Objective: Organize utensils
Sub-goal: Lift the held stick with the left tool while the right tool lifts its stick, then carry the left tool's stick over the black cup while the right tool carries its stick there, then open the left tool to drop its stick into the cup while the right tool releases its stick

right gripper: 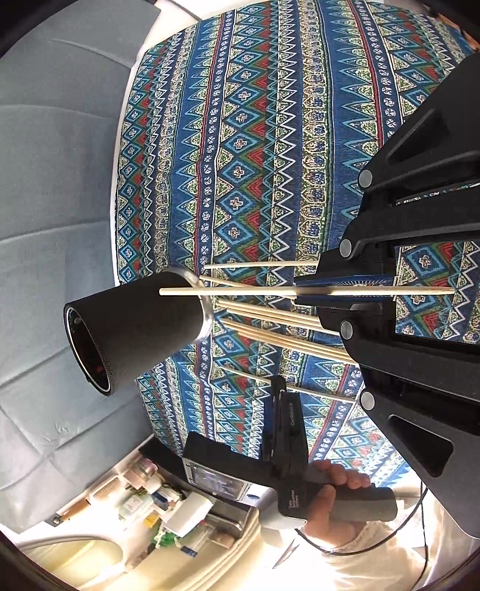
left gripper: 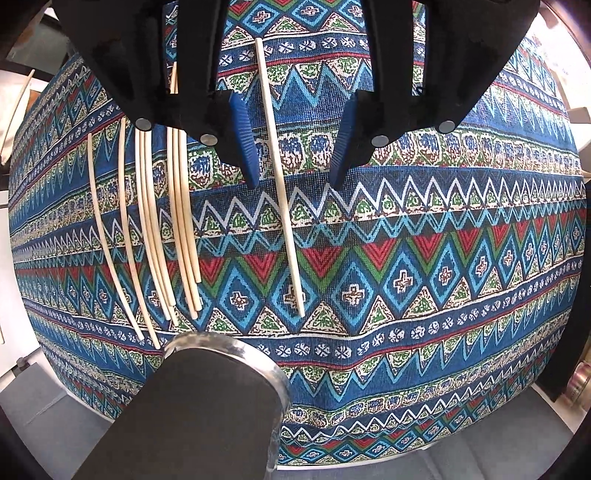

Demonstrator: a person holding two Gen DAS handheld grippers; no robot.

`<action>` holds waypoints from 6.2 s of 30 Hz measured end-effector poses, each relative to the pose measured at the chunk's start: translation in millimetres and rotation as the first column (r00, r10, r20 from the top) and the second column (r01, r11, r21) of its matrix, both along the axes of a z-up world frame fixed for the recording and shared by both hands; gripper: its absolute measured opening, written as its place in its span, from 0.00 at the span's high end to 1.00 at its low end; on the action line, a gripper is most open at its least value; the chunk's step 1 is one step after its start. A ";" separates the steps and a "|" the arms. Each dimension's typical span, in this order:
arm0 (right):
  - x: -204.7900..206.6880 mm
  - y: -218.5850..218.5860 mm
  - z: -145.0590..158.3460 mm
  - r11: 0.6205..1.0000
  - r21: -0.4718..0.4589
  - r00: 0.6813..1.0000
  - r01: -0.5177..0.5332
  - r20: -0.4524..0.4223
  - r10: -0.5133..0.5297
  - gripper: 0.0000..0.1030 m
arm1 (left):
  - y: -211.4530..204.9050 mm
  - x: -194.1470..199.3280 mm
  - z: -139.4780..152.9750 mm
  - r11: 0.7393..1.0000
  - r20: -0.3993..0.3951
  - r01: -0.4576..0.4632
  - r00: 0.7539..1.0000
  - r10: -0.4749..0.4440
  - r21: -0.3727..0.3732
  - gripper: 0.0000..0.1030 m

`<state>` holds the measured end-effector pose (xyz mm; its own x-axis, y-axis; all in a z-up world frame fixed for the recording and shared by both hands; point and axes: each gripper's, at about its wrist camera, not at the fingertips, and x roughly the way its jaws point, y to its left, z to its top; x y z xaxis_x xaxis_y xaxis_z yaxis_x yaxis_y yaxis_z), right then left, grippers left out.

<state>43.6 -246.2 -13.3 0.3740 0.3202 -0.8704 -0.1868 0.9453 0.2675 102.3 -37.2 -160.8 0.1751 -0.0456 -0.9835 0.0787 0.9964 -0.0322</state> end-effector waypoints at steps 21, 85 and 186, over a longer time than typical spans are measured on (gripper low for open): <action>-9.0 0.4 5.2 1.000 0.007 1.000 0.028 0.011 -0.028 0.95 | 5.2 -1.1 34.2 0.996 0.025 -0.017 1.000 0.019 -0.084 1.00; -2.7 23.1 -103.1 0.994 -0.064 0.970 -0.092 -0.232 0.075 0.80 | 28.4 -37.6 18.7 0.993 -0.191 -0.092 0.979 0.077 -0.071 0.96; 174.5 41.0 7.1 0.907 0.406 0.807 -0.112 0.570 -0.155 0.95 | 2.7 111.4 176.5 0.954 0.616 0.052 0.773 0.150 -0.297 0.95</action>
